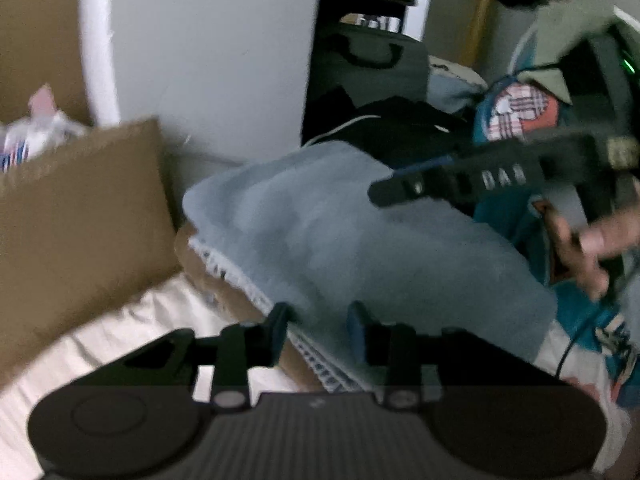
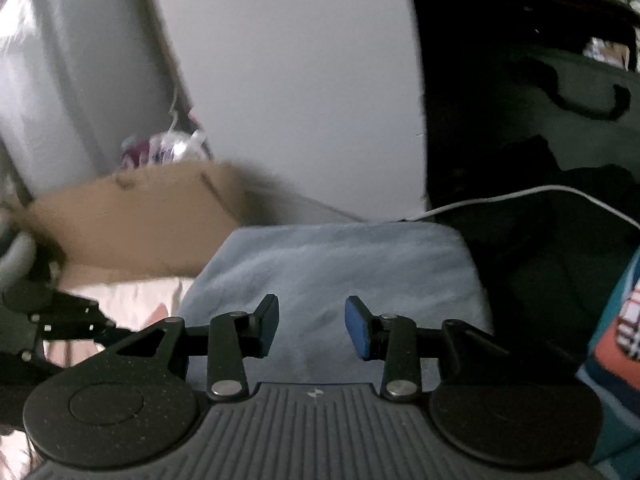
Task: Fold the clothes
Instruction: 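Withdraw both grippers from the placed jeans stack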
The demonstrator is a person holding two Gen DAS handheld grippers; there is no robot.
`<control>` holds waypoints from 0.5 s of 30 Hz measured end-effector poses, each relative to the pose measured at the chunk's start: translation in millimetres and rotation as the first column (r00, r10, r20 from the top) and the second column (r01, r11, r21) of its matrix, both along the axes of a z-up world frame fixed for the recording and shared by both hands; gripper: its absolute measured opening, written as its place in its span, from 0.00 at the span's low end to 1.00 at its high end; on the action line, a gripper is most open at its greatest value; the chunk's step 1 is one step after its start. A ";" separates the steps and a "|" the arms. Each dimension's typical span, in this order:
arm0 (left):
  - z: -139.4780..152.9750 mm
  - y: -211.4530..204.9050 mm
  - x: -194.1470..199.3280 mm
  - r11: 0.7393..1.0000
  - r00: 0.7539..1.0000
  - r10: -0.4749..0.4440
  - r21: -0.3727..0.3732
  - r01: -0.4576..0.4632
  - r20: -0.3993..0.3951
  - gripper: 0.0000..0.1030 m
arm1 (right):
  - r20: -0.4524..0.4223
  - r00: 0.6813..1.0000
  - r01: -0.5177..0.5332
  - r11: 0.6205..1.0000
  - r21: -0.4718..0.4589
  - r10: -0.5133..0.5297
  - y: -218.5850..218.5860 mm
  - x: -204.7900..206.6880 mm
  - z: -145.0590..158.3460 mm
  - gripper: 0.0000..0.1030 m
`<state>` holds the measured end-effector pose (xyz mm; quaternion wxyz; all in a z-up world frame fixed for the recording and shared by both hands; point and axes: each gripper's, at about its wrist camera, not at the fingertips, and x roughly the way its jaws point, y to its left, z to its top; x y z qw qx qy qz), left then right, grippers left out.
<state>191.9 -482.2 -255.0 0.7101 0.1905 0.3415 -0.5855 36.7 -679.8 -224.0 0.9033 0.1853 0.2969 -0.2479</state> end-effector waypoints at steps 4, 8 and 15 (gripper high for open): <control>0.7 6.1 6.0 1.000 1.000 -0.013 -0.009 0.012 -0.018 0.40 | -0.027 0.999 -0.028 1.000 -0.003 0.028 21.9 14.6 -10.1 0.43; 7.8 23.6 12.9 0.999 1.000 -0.005 -0.044 0.004 -0.027 0.38 | -0.057 0.998 -0.039 0.999 -0.006 0.038 37.8 29.8 -15.9 0.46; 10.8 58.7 25.3 0.997 1.000 0.020 -0.070 -0.020 -0.009 0.38 | -0.076 0.997 -0.007 0.998 -0.057 0.003 52.9 38.4 -26.4 0.46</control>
